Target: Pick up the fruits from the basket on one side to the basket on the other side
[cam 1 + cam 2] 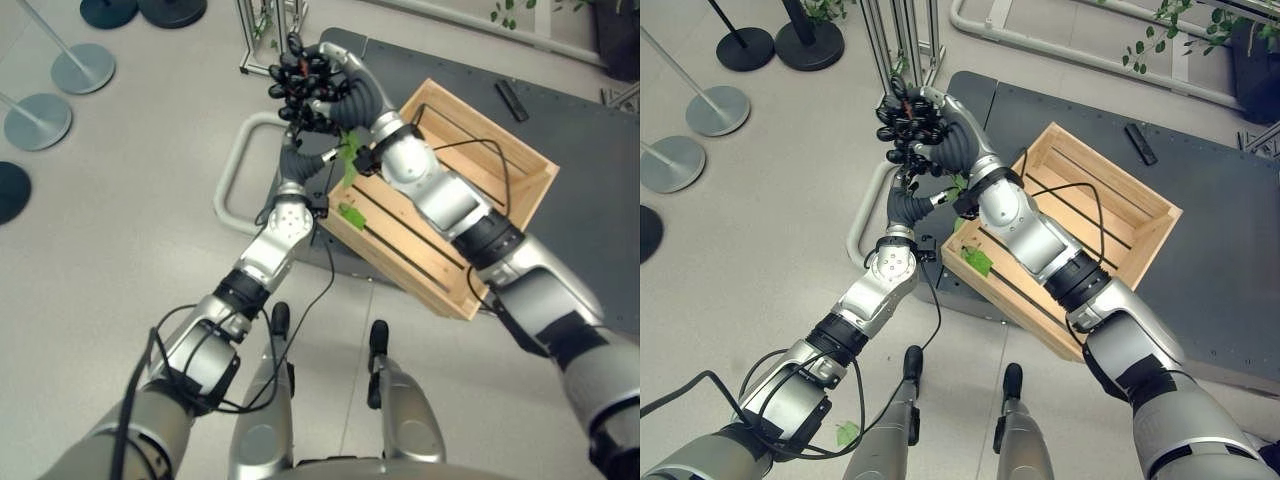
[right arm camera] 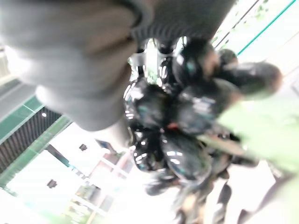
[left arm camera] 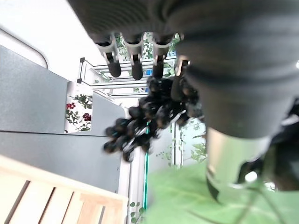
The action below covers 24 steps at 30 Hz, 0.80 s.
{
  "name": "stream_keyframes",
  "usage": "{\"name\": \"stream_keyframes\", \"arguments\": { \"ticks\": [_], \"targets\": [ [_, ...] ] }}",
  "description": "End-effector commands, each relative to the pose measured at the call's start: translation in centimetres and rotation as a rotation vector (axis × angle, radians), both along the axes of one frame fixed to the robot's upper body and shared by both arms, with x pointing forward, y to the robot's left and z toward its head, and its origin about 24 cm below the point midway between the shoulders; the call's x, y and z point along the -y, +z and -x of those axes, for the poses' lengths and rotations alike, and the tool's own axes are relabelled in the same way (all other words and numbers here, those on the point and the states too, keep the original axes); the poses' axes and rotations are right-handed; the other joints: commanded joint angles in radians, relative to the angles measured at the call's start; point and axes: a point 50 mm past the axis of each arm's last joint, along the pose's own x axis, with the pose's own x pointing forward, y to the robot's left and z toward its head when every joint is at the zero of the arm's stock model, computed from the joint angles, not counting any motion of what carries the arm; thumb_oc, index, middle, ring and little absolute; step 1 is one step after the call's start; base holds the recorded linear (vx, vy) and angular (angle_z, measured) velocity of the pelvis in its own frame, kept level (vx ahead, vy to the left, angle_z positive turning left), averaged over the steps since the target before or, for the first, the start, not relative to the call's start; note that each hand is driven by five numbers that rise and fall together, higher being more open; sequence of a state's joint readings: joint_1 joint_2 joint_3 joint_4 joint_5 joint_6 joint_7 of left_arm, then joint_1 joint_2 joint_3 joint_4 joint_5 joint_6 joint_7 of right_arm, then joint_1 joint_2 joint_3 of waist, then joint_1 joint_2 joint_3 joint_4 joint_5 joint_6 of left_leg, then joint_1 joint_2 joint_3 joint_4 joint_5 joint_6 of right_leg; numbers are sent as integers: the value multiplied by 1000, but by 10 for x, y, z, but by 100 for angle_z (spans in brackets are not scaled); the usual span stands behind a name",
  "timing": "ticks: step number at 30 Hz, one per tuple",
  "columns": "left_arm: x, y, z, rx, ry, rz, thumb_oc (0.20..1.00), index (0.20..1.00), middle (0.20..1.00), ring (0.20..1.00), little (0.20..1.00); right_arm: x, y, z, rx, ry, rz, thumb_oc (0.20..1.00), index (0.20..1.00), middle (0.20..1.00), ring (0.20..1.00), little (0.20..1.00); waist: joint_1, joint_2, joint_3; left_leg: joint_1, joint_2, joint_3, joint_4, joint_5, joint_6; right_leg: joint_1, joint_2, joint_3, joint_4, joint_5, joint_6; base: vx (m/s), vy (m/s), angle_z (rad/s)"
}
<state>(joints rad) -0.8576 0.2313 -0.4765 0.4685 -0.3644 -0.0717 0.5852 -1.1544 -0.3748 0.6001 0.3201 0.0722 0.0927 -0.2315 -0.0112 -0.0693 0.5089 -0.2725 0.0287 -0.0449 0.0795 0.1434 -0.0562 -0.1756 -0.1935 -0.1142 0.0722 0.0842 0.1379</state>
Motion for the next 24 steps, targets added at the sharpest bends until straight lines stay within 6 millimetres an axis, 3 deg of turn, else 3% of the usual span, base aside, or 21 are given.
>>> {"name": "stream_keyframes", "arguments": {
  "ticks": [1, 9, 15, 24],
  "targets": [
    [45, 29, 4, 114, -83, 44, 1000, 1000, 1000, 1000, 1000, -23, -20, 19, -26, 158, -93, 200, 200, 200, 200, 200, 2, -17, -167, -47, -27, 8, 67, -172, -10, -31, -62, -1, 153, -217, 42, 10, 2, -4],
    [46, 33, 6, 85, -55, 234, 1000, 1000, 1000, 1000, 1000, -31, -16, 26, -5, 184, -107, 200, 200, 200, 200, 200, 1, -20, -166, -50, -27, 10, 70, -174, -7, -33, -62, 0, 157, -217, 41, 0, 0, 0],
    [42, 39, 8, 125, -62, 219, 1000, 1000, 1000, 1000, 1000, -29, -12, 27, 3, 192, -122, 200, 200, 200, 200, 200, 0, -18, -170, -50, -26, 12, 71, -175, -7, -35, -63, 2, 159, -218, 41, 0, 0, 0],
    [35, 26, 7, 104, -79, 117, 1000, 1000, 1000, 1000, 1000, -7, -2, 21, 57, 113, -156, 200, 200, 200, 200, 200, 0, -15, -173, -48, -27, 12, 68, -176, -6, -34, -64, 2, 159, -218, 42, 0, 0, 0]
  ]
}}
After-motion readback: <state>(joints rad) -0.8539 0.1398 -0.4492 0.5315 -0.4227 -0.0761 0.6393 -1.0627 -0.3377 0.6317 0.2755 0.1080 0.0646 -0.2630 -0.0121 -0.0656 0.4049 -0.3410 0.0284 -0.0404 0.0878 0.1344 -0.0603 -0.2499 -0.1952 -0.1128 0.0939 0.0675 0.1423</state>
